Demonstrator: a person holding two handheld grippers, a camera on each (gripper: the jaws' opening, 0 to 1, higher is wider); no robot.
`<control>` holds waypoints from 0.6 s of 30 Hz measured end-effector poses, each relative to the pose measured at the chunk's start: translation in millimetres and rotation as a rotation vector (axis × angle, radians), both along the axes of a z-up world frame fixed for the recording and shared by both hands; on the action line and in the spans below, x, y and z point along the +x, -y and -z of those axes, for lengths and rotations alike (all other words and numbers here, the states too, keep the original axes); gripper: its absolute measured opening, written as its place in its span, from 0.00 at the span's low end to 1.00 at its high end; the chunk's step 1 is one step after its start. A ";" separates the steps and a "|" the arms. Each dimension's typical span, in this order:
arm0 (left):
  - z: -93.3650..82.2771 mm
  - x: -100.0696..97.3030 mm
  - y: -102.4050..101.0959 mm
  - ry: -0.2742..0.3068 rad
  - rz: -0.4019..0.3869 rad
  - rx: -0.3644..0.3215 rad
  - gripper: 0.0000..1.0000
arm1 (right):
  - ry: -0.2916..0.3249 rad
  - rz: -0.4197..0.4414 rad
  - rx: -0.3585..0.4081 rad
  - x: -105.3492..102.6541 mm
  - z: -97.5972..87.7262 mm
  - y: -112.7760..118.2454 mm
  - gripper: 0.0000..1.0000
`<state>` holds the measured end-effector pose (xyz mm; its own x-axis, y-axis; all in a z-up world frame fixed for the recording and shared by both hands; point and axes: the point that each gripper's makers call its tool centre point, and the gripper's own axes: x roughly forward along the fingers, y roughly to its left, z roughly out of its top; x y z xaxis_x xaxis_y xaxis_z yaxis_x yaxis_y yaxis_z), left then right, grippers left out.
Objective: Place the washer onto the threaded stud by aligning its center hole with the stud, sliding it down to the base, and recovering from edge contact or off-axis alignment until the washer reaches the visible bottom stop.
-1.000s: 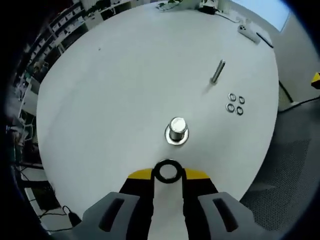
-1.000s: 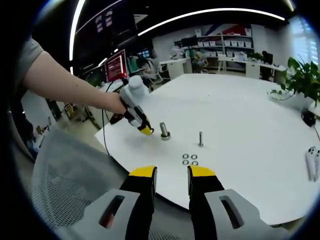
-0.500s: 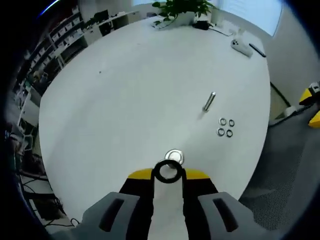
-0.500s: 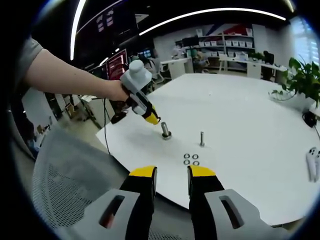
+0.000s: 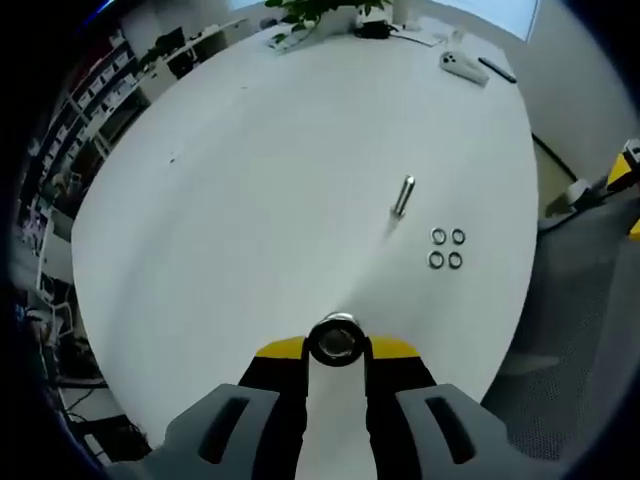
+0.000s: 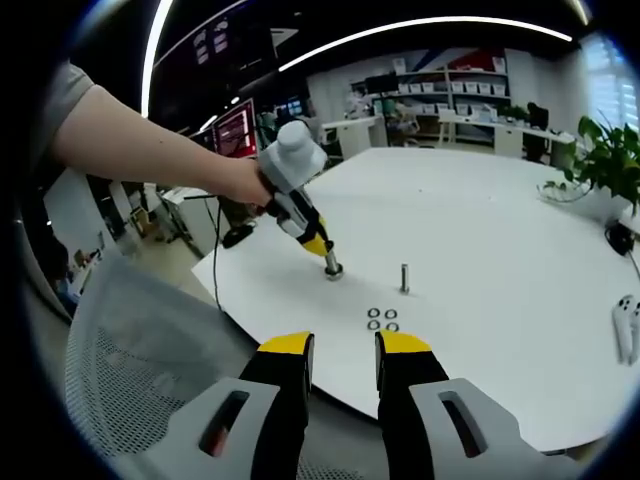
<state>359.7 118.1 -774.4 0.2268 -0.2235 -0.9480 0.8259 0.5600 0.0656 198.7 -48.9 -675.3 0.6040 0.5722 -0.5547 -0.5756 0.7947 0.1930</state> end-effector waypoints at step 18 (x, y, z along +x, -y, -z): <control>38.9 1.4 2.6 -0.064 0.064 0.110 0.19 | 0.003 0.011 -0.006 1.2 0.4 2.3 0.27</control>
